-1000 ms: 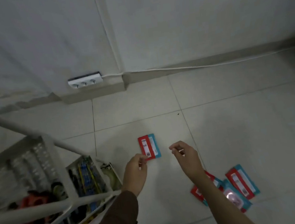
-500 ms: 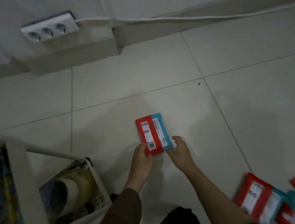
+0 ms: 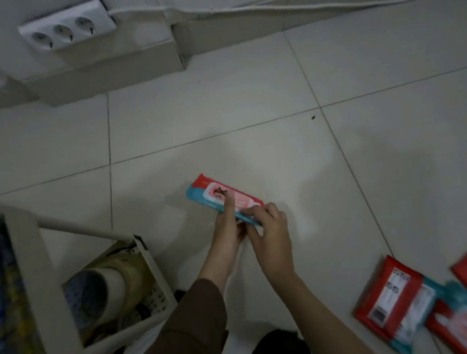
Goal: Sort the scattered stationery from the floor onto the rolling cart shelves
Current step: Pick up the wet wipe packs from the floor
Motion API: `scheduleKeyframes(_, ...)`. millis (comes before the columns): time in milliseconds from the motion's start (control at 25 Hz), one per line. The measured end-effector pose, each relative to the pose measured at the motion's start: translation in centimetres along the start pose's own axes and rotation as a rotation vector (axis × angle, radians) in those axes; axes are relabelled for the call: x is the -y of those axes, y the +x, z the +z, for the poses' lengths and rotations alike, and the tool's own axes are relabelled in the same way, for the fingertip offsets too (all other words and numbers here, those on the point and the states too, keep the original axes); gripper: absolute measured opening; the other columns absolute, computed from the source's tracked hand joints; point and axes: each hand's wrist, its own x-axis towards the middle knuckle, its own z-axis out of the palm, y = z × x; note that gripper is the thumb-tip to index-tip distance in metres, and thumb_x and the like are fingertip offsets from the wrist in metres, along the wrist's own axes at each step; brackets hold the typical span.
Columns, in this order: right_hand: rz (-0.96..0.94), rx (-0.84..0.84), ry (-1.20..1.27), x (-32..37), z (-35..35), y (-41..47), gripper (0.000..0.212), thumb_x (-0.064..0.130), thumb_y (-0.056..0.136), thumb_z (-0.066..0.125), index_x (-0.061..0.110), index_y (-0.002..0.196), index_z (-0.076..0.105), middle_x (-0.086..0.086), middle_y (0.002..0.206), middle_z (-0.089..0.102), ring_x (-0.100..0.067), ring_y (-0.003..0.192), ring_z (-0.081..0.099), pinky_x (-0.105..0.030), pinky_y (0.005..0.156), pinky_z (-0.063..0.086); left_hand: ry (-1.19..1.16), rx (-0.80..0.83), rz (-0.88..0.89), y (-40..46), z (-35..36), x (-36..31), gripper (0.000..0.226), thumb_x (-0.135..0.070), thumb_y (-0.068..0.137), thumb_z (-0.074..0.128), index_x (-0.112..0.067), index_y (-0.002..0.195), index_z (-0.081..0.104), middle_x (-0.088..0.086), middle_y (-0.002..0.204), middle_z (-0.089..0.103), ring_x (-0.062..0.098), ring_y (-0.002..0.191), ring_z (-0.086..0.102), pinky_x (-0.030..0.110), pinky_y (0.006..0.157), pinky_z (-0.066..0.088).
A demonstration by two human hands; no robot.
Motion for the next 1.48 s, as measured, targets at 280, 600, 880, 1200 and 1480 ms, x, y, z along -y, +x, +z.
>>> scheduleKeyframes(280,0.080,-0.117,0.396,13.3,-11.9,-3.8,0.046,-0.002,0.085,0.054,0.036,0.109,0.051,0.018,0.115,0.042,0.000,0.109,0.045,-0.005,0.079,0.045,-0.168,0.032,0.175,-11.7,4.5,-11.4,0.031,-0.024,0.095,0.048,-0.026,0.125,0.046,-0.003,0.111,0.065,0.015,0.098,0.064,0.026,0.074,0.056)
scheduleKeyframes(600,0.056,-0.071,0.761,35.4,-28.7,-5.3,0.034,0.017,0.085,0.065,0.037,0.106,0.048,0.006,0.097,0.066,-0.005,0.088,0.067,-0.014,0.064,0.054,-0.149,0.141,0.424,-30.6,10.6,-29.7,0.031,-0.020,0.092,0.052,-0.025,0.123,0.050,-0.001,0.119,0.063,0.017,0.107,0.063,0.027,0.086,0.054)
scheduleKeyframes(880,-0.082,0.033,0.752,53.0,-38.7,-9.0,0.038,0.007,0.087,0.062,0.025,0.118,0.049,-0.006,0.095,0.066,-0.013,0.090,0.067,-0.018,0.060,0.054,-0.220,-0.166,0.780,-48.3,8.9,-44.1,0.042,-0.005,0.091,0.052,-0.019,0.129,0.041,0.006,0.120,0.059,0.016,0.107,0.061,0.021,0.080,0.055)
scheduleKeyframes(1200,-0.246,0.254,0.702,68.4,-37.7,-14.4,0.031,0.015,0.085,0.065,0.030,0.110,0.053,0.005,0.091,0.071,-0.008,0.085,0.070,-0.021,0.061,0.056,0.098,-0.342,1.019,-64.1,-0.9,-52.7,0.049,-0.003,0.091,0.049,-0.034,0.128,0.043,-0.017,0.115,0.056,0.001,0.098,0.062,0.015,0.071,0.053)
scheduleKeyframes(1480,-0.279,0.470,0.497,73.3,-25.2,-22.4,0.029,-0.003,0.082,0.062,0.008,0.109,0.058,0.002,0.077,0.055,-0.003,0.064,0.059,-0.014,0.054,0.049,0.199,-0.638,0.717,-69.3,-17.5,-48.9,0.027,-0.013,0.094,0.048,-0.031,0.113,0.048,0.006,0.117,0.059,0.017,0.084,0.066,0.022,0.055,0.052)
